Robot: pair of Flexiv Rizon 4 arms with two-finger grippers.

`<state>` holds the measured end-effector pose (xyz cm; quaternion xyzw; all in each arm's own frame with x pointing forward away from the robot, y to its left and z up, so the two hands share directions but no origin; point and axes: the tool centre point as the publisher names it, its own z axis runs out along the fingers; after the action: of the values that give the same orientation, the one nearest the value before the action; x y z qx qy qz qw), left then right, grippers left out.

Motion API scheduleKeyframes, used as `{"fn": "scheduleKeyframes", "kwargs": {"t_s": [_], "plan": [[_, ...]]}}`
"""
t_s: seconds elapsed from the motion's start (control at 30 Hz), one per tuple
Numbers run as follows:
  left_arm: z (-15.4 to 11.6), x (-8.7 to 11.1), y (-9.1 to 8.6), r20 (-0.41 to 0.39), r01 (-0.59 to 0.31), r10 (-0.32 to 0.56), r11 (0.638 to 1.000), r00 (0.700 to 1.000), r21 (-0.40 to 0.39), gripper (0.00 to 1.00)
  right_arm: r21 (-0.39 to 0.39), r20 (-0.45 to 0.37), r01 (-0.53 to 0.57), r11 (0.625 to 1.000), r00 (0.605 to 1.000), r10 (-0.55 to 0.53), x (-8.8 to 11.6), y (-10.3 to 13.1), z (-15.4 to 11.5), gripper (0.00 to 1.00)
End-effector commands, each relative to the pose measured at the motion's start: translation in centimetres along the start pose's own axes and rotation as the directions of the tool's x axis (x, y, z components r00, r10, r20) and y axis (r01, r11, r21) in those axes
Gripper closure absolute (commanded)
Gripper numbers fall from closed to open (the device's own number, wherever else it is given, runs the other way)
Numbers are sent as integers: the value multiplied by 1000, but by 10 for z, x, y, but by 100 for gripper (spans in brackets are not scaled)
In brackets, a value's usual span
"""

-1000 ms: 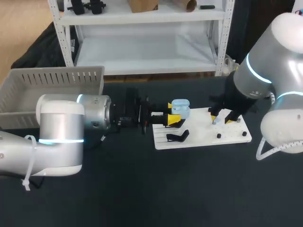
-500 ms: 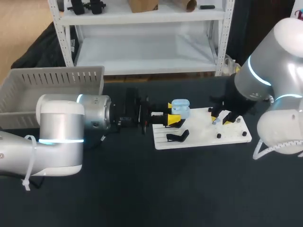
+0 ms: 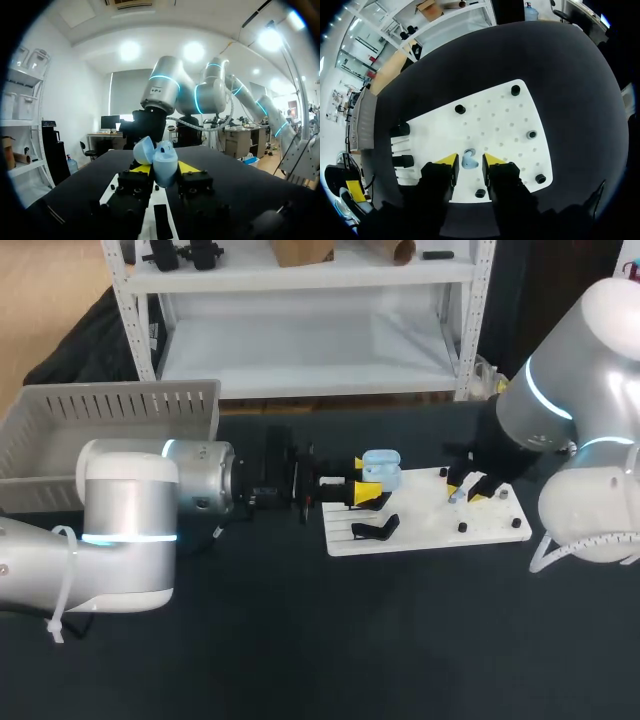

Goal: Pick up each earbud case from the left stands, insert the matching earbuds, close the lid, and place the case in the box.

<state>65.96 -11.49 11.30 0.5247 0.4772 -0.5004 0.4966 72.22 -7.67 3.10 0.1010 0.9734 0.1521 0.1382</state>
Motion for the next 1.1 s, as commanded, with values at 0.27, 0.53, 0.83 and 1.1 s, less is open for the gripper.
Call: {"fn": "scheduleKeyframes", "kwargs": {"t_s": [0.27, 0.53, 0.83, 1.1], "plan": [[-1, 0, -1, 2, -1, 1, 1000, 1000, -3, 100, 7, -16, -10, 1000, 1000, 10, -1, -2, 4, 73], [-1, 0, -1, 2, -1, 1, 1000, 1000, -3, 100, 8, -24, -11, 1000, 1000, 11, 0, -1, 4, 78], [-1, 0, -1, 2, -1, 1, 1000, 1000, -3, 100, 10, -25, -10, 1000, 1000, 10, -1, 0, 3, 100], [-1, 0, -1, 2, -1, 1, 1000, 1000, -3, 100, 11, -12, -15, 1000, 1000, 15, -1, 3, -14, 100]]}}
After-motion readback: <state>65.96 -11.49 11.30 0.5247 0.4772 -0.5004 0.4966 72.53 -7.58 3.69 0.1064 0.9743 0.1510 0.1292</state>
